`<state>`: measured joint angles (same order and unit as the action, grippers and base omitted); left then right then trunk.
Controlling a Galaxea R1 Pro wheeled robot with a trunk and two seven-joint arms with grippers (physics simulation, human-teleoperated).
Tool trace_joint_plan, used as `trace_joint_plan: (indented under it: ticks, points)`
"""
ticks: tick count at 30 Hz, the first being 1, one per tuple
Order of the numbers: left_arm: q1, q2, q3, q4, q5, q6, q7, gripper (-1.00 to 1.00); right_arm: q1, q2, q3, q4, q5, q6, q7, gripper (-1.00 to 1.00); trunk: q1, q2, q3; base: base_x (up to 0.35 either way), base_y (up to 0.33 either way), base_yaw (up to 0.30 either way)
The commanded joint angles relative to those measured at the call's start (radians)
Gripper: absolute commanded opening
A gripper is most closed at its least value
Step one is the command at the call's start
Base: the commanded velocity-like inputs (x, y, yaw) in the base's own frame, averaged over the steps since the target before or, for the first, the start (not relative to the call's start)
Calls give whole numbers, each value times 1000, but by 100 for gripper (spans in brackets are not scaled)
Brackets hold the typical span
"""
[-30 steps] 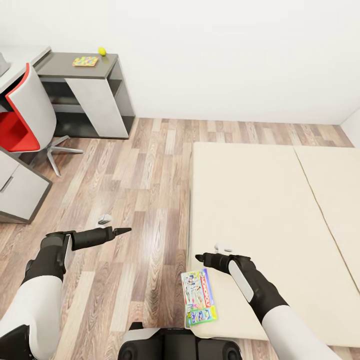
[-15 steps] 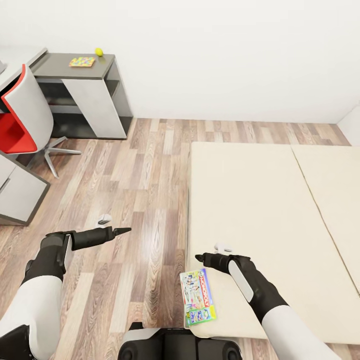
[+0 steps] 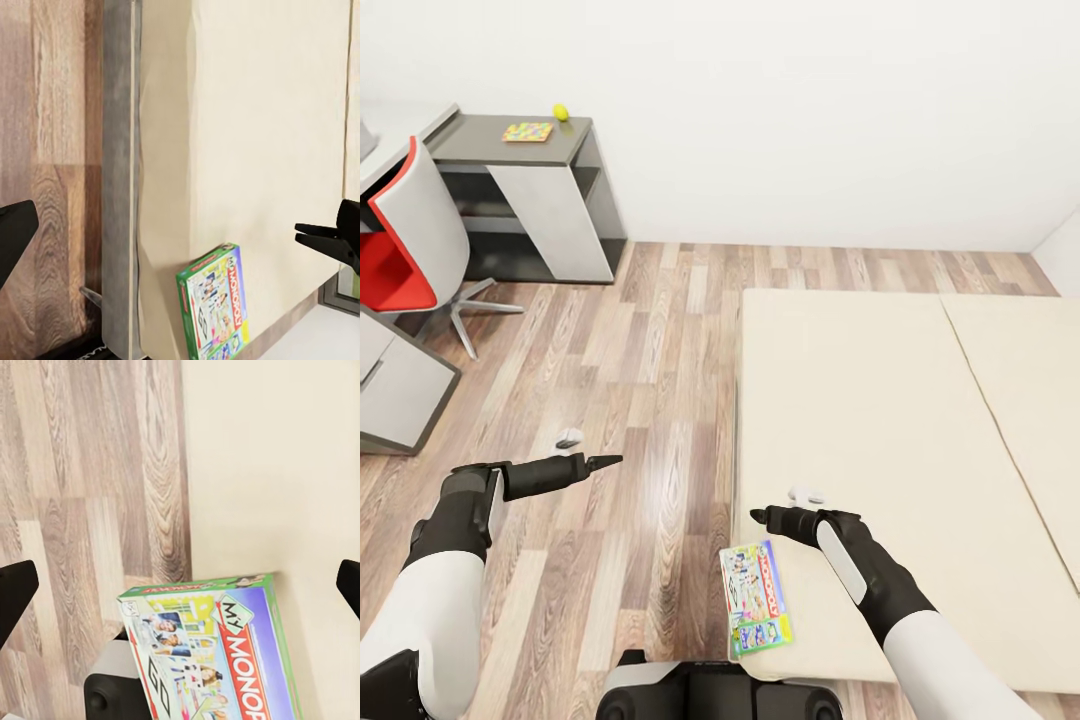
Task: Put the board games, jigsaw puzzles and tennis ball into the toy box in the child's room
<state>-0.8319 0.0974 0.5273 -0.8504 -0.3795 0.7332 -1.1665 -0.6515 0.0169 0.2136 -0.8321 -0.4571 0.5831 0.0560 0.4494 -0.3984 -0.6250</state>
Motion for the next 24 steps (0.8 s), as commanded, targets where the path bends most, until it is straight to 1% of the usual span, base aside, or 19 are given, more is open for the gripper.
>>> trace_joint_plan:
  ticks: [1, 24]
  points:
    - [-1, -1, 4, -1, -10, 8, -10, 100, 0, 0, 0, -1, 2, 4, 2, 100, 1, -2, 0, 0, 0, 0]
    - [-1, -5, 3, -1, -12, 8, -6, 100, 0, 0, 1, 1, 3, 3, 2, 100, 1, -2, 38, 0, 0, 0]
